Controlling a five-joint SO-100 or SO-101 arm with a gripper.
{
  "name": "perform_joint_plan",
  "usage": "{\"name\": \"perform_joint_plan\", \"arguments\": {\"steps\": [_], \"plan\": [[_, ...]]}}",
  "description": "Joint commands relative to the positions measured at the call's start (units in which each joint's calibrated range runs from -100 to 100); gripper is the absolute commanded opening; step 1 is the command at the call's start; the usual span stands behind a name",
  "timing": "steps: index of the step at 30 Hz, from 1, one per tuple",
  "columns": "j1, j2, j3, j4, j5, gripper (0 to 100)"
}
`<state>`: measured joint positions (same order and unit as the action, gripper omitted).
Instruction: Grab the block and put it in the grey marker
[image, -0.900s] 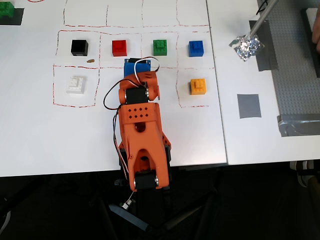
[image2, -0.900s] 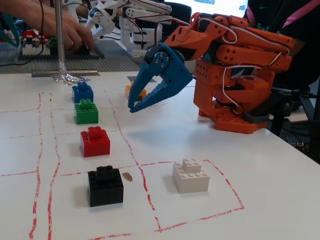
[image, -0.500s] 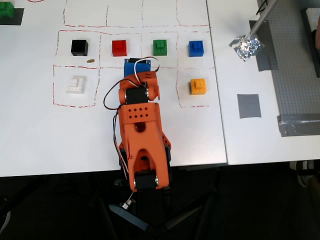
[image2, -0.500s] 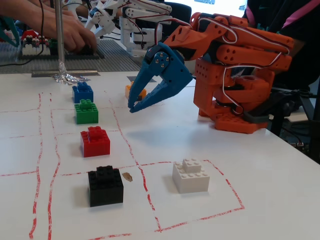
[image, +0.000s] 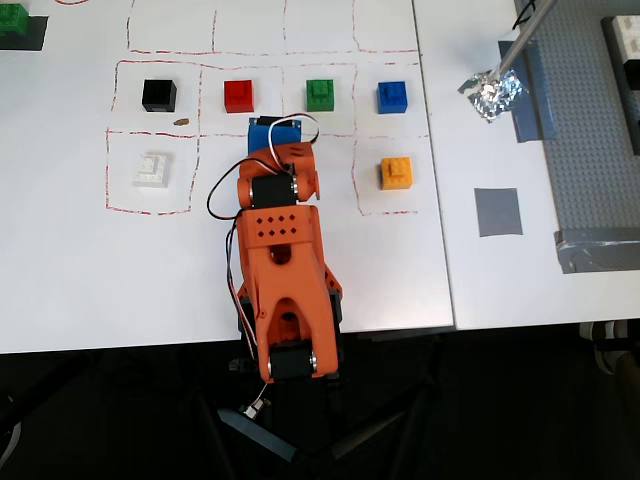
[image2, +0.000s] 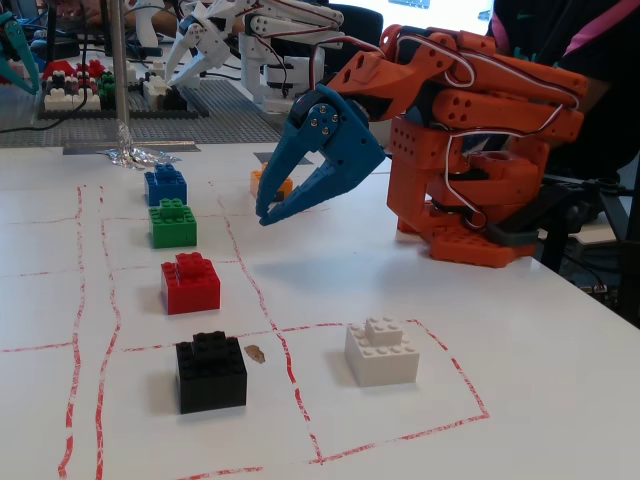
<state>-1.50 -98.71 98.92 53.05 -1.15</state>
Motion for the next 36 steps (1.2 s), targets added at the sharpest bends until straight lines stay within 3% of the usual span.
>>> {"name": "perform_joint_plan", "arguments": {"steps": [1,26,36], "plan": [[0.7,-0.9,0.8,-1.6,0.8,0],[2.2,-0.8,0.6,-1.4,-0.3,0],[8.7,13.7,-18.1,3.8,-1.8,0]]}}
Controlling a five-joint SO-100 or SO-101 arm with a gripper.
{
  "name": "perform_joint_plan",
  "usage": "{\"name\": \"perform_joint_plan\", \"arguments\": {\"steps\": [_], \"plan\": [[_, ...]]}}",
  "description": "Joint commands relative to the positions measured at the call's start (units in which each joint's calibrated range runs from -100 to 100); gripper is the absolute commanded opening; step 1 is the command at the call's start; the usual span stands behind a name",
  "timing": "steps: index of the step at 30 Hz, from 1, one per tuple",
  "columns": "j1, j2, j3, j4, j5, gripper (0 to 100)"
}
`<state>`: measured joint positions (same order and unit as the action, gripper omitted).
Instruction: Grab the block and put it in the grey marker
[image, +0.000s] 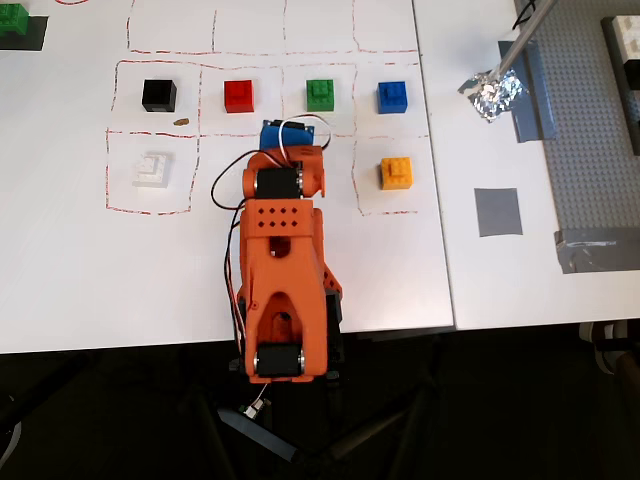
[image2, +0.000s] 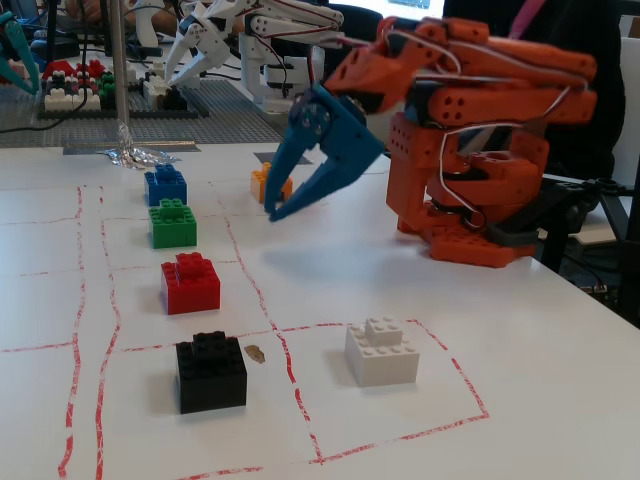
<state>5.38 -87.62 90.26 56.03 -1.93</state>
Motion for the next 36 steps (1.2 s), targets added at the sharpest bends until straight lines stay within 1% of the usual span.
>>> {"name": "perform_joint_plan", "arguments": {"steps": [1,9,16,24,29,31,36], "plan": [[2.7,4.6,-11.9,1.6,-1.5,0],[11.3,21.0,-29.2,8.7,-4.7,0],[22.0,36.6,-45.4,19.0,-8.4,0],[30.5,46.4,-54.0,27.0,-10.0,0],[33.2,53.0,-59.3,32.8,-11.8,1],[34.4,55.4,-61.2,33.4,-12.4,3],[37.6,61.3,-65.8,33.6,-14.2,16]]}}
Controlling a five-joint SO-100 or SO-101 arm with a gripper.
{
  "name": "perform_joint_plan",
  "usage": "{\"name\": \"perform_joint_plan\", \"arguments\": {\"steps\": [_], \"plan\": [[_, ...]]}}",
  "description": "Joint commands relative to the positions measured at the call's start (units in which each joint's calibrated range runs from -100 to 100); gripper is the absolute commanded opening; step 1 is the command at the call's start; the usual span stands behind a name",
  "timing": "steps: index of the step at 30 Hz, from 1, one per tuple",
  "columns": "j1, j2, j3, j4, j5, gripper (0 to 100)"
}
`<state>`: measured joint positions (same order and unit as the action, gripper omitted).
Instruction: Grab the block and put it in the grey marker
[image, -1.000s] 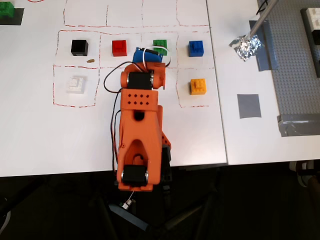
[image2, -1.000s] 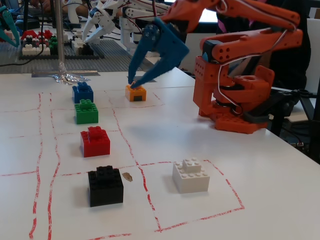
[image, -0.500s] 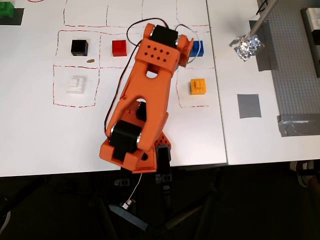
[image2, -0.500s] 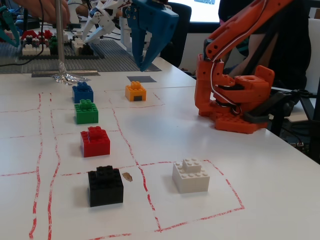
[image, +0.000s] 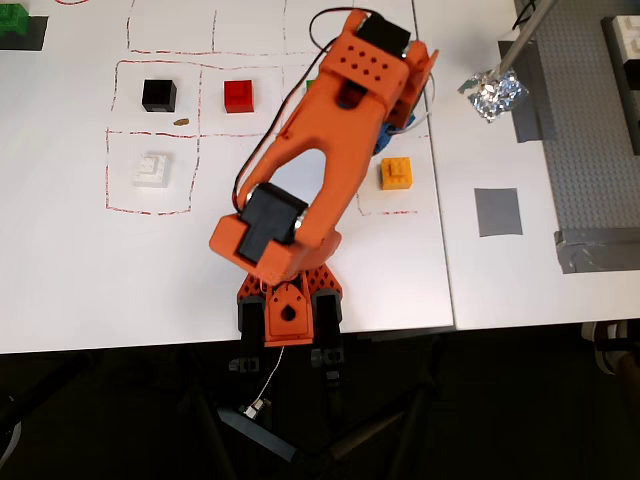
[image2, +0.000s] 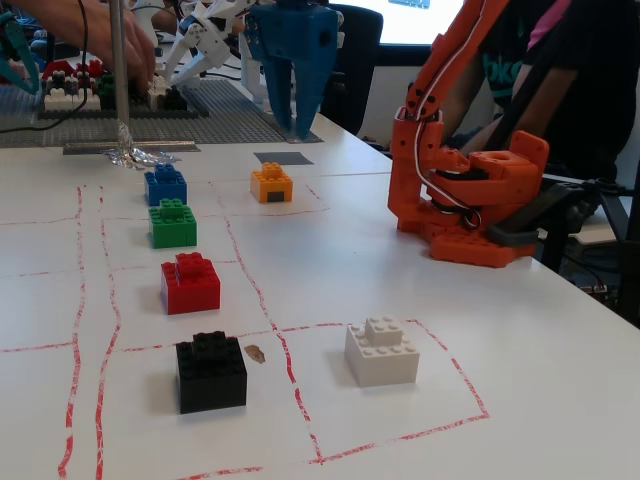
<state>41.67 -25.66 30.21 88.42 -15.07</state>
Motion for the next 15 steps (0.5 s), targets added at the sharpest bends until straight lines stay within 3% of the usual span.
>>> {"name": "perform_joint_plan", "arguments": {"steps": [1,8,15], "plan": [[1.9,0.6,-6.5,1.4,-1.3,19],[6.8,9.7,-9.9,1.9,-2.3,36],[11.7,16.0,-9.2,-3.4,-2.1,42]]}}
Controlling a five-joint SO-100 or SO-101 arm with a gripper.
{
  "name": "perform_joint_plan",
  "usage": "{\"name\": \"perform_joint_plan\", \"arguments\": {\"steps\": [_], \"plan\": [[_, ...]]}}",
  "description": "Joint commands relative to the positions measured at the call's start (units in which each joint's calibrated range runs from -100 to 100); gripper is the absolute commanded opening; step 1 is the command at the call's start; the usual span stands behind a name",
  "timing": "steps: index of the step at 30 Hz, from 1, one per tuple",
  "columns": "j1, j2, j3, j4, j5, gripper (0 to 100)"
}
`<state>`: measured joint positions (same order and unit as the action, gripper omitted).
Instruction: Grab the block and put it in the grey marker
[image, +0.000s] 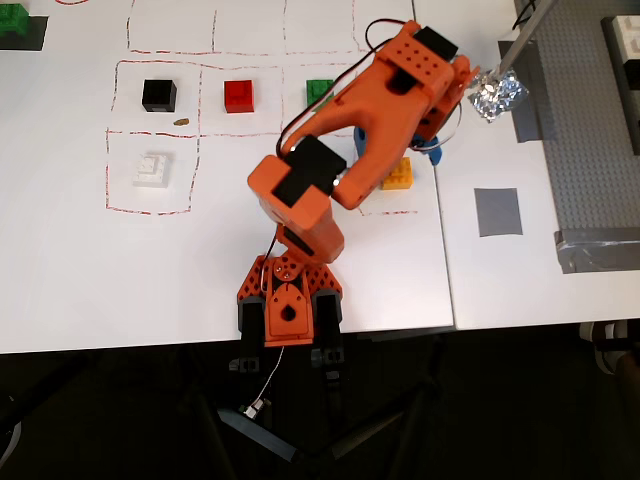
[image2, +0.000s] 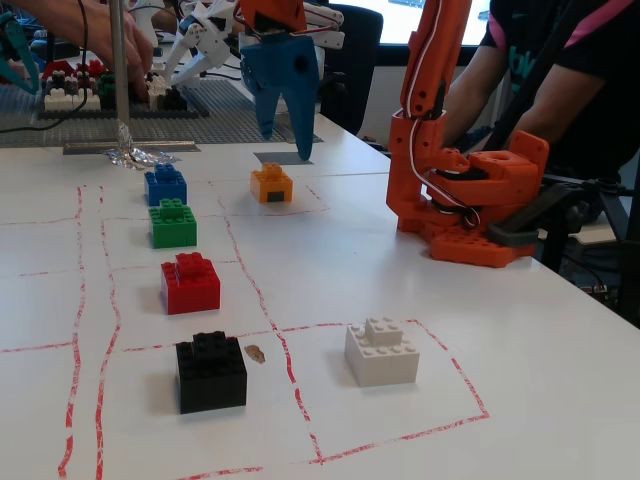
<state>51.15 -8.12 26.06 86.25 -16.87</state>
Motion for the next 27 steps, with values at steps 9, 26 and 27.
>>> {"name": "perform_joint_plan", "arguments": {"steps": [9,26,27], "plan": [[3.2,4.8,-4.0,-6.2,-1.4,45],[0.2,13.3,-5.6,-14.7,-4.6,40],[-0.1,13.7,-5.6,-15.4,-4.6,40]]}}
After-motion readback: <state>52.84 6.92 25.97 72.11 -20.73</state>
